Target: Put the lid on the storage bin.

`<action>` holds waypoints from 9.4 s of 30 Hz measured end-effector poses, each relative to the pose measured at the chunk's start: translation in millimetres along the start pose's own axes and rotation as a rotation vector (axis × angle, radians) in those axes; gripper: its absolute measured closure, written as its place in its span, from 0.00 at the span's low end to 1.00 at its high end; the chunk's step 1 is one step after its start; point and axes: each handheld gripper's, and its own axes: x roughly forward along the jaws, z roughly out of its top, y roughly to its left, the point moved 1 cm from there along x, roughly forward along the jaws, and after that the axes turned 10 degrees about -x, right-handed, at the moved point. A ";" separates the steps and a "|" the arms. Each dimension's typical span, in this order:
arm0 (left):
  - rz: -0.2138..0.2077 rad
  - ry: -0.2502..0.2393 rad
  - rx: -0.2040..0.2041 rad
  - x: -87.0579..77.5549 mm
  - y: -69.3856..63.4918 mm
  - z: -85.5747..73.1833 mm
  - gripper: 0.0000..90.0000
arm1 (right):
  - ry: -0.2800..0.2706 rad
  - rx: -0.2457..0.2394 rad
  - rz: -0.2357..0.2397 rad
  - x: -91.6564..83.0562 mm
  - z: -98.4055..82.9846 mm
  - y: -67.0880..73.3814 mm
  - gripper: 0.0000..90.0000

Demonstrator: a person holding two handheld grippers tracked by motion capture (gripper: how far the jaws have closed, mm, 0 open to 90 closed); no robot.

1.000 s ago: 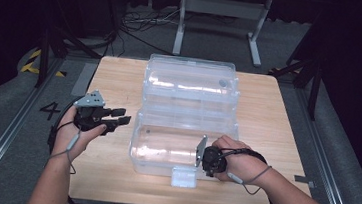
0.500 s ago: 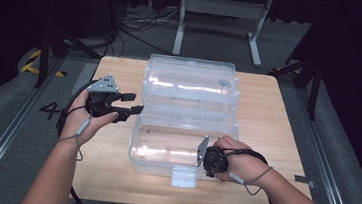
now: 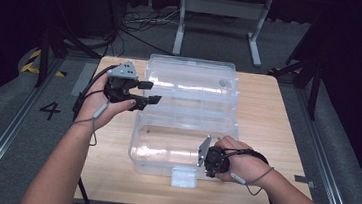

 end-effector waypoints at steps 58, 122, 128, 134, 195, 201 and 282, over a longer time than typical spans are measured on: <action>-0.122 0.249 0.041 102.6 -1.8 37.5 0.88 | -0.031 0.005 0.009 0.6 -5.9 1.0 0.95; -0.149 0.329 0.190 59.4 -77.9 8.5 0.93 | -0.037 0.011 -0.085 1.6 -6.7 13.1 0.89; -0.152 0.344 0.198 56.8 -83.7 2.3 0.94 | -0.033 0.007 -0.105 1.7 -7.0 14.5 0.88; -0.161 0.344 0.187 56.5 -88.3 -3.6 0.94 | -0.017 0.009 -0.124 0.1 -5.0 16.6 0.89; -0.153 0.409 0.249 56.8 -100.3 -14.0 0.94 | -0.481 0.170 -0.310 -88.4 -39.8 27.2 1.00; -0.153 0.409 0.250 57.1 -100.5 -13.9 0.94 | -0.557 0.215 -0.340 -97.9 -47.6 23.4 1.00; -0.075 0.169 -0.011 -24.3 -63.7 -47.5 0.83 | -0.948 0.558 -0.527 -117.0 -118.4 4.8 1.00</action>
